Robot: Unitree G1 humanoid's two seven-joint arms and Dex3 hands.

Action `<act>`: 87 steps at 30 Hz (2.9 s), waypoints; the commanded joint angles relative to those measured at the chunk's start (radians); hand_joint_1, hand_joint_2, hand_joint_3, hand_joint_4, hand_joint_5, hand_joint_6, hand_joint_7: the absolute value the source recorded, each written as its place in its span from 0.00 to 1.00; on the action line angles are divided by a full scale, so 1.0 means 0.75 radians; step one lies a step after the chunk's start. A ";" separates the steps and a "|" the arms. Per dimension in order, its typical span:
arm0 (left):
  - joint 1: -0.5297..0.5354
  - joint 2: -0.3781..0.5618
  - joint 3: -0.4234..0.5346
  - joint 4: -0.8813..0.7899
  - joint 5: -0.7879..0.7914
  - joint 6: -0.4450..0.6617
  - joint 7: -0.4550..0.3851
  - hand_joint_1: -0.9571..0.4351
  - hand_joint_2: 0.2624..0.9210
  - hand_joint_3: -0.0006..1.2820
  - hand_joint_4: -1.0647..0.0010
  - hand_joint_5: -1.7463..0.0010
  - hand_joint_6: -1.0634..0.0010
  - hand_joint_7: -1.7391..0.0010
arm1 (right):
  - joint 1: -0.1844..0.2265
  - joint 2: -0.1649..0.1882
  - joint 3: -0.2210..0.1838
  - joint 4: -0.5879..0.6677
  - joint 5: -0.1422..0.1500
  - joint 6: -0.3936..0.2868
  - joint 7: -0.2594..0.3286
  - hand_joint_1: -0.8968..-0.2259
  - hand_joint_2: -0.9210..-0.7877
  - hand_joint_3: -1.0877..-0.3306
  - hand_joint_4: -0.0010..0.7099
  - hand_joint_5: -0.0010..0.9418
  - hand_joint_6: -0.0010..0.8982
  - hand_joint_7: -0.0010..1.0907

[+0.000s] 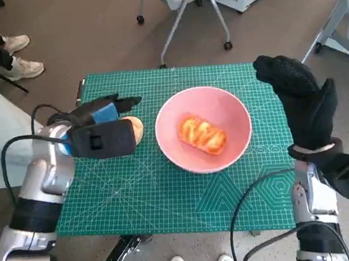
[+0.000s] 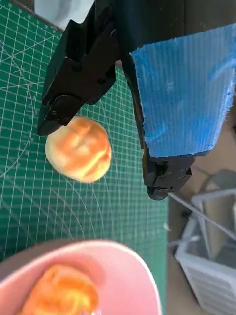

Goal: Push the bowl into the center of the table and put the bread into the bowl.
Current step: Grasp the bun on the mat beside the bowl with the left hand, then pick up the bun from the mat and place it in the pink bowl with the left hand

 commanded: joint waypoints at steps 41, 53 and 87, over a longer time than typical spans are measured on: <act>-0.185 -0.072 -0.210 0.560 0.156 -0.195 0.324 0.69 0.98 0.06 0.38 0.28 0.36 0.40 | 0.030 -0.003 -0.002 0.013 -0.006 0.021 -0.011 0.33 0.00 0.42 0.33 0.00 0.16 0.49; -0.009 0.044 0.065 -0.117 -0.005 -0.078 0.244 0.69 0.97 0.05 0.32 0.31 0.34 0.41 | 0.020 -0.003 -0.003 0.024 0.009 0.027 0.004 0.34 0.00 0.43 0.33 0.00 0.16 0.49; 0.036 -0.238 -0.051 -0.639 -0.037 -0.147 0.164 0.69 0.95 0.01 0.18 0.44 0.33 0.39 | 0.024 0.007 0.008 0.028 0.031 0.018 0.028 0.34 0.00 0.42 0.33 0.00 0.15 0.49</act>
